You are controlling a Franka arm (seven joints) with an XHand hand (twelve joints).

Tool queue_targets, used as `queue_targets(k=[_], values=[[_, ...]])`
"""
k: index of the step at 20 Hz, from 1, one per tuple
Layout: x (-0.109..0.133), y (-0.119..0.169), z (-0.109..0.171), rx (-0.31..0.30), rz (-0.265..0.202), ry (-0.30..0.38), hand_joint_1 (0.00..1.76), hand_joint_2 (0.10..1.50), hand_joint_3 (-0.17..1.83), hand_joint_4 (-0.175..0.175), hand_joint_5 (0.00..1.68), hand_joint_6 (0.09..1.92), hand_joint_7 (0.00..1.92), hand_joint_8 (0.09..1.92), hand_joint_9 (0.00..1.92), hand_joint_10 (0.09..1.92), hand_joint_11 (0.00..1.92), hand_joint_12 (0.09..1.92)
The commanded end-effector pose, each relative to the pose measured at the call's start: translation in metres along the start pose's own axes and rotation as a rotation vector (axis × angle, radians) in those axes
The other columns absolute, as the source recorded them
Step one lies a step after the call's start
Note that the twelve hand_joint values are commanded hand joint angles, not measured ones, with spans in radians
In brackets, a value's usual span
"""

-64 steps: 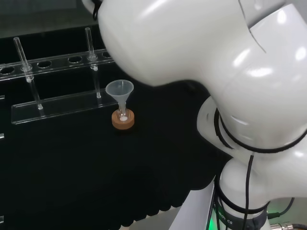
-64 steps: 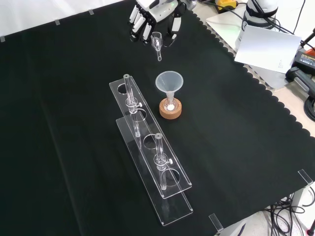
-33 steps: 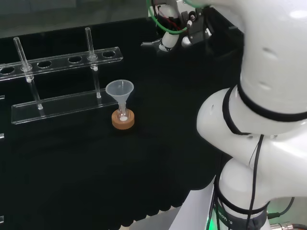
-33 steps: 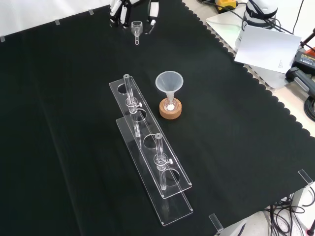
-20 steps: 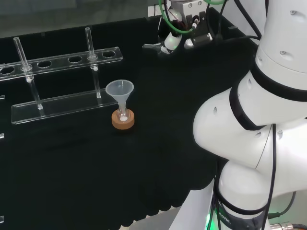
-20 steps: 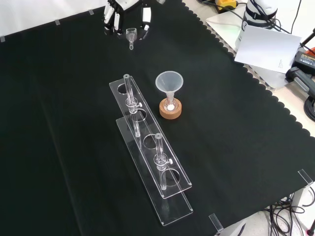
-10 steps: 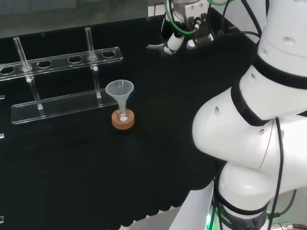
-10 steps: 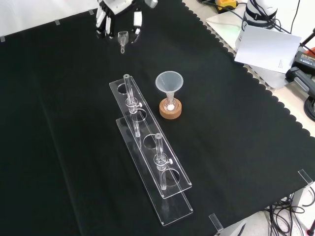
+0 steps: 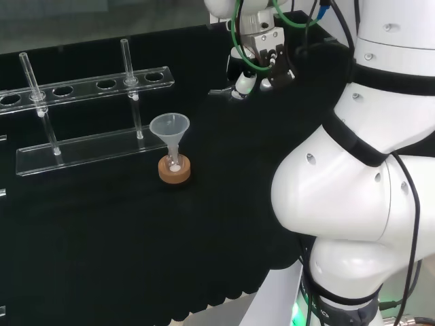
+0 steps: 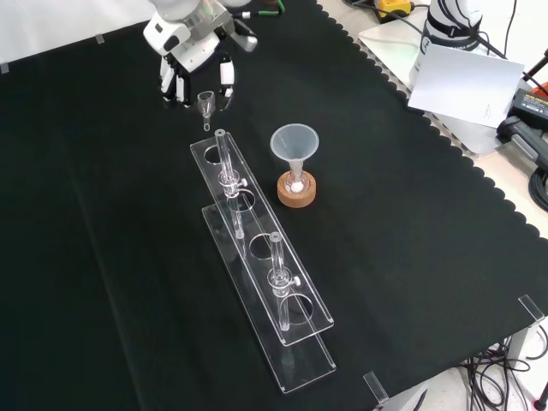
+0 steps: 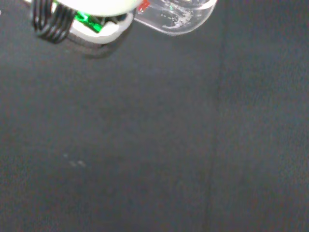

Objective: Put the weighing funnel back on the table.

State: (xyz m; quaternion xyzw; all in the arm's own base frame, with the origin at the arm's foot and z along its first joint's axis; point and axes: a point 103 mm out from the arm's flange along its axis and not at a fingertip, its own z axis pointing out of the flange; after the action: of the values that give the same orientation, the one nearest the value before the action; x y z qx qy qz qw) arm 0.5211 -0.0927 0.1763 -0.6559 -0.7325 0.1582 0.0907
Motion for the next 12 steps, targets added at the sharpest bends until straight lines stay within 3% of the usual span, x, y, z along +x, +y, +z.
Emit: queue_targets(k=[1,12], values=[[-0.005,0.016,0.021,-0.004,-0.001,-0.049,1.12,0.72,0.53,0.175,1.28,0.61,0.54,0.65,0.94,0.31,0.83,1.02],[-0.005,0.041,0.05,0.031,-0.01,-0.05,1.12,0.72,0.53,0.175,1.28,0.61,0.55,0.66,0.94,0.31,0.84,1.02]])
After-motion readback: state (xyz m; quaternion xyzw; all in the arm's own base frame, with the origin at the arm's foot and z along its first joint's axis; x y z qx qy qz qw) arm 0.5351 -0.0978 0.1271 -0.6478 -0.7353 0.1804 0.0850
